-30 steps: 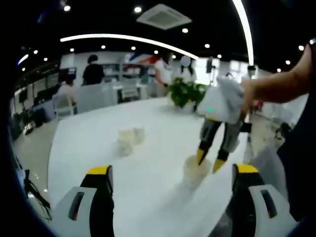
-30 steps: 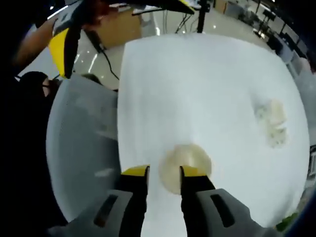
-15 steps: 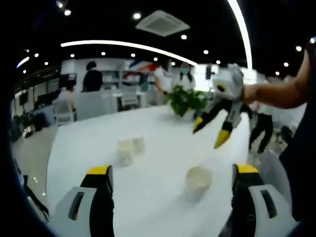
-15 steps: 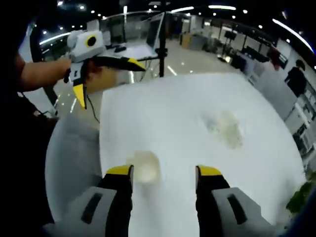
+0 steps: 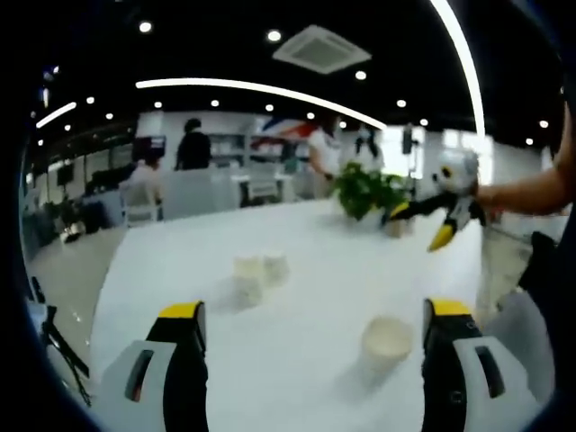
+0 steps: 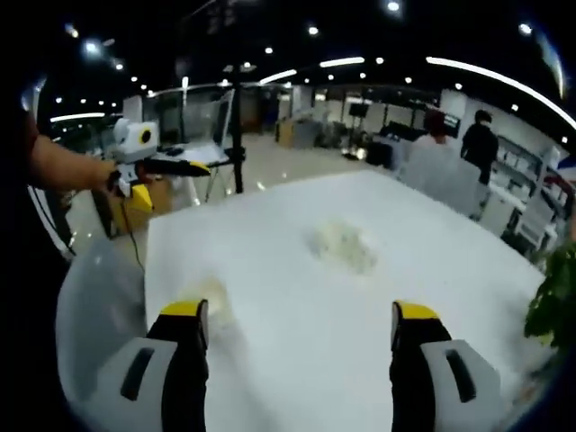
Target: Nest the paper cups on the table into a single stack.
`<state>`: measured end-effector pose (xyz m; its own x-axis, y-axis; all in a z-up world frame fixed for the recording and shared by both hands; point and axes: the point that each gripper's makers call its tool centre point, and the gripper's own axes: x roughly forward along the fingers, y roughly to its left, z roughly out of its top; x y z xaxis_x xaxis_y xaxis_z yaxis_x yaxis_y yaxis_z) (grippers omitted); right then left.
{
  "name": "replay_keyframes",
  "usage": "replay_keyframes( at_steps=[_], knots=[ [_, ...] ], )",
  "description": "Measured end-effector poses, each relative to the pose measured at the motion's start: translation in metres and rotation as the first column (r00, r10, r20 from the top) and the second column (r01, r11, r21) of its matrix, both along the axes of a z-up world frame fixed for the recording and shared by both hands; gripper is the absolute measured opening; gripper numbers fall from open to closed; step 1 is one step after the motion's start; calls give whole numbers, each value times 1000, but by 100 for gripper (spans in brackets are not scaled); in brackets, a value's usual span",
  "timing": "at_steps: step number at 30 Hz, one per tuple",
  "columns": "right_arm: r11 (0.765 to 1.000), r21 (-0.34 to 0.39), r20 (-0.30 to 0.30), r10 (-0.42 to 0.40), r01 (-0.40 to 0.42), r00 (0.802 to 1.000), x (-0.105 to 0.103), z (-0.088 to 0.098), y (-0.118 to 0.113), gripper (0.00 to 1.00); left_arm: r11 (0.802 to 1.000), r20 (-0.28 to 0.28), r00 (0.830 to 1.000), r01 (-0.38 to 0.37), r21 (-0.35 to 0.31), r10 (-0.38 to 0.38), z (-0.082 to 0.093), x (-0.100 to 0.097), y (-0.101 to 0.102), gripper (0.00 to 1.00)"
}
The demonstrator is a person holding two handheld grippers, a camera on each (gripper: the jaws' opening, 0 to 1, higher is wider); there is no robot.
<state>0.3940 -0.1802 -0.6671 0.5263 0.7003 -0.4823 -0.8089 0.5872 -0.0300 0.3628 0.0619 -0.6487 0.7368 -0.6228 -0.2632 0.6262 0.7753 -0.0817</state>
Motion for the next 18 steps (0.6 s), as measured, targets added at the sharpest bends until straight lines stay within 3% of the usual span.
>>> replay_keyframes(
  at_steps=[6, 9, 13, 16, 18],
  knots=[
    [998, 53, 58, 11, -14, 998, -8, -4, -11, 100, 1000, 30, 999, -22, -5, 22, 0, 2, -3, 99],
    [998, 56, 32, -13, 11, 999, -15, -12, -16, 100, 1000, 20, 999, -25, -3, 25, -6, 4, -2, 99],
    [992, 113, 72, -72, 63, 995, -17, -10, -21, 100, 1000, 28, 1000, -13, 16, 13, -17, 10, 4, 99],
    [987, 124, 92, -115, 103, 989, -21, -9, -27, 100, 999, -7, 1000, -10, 38, 11, -29, 14, 12, 99],
    [981, 146, 93, -140, 126, 986, -28, -4, -28, 100, 998, 40, 999, -4, 68, 1, -27, 17, 17, 99]
  ],
)
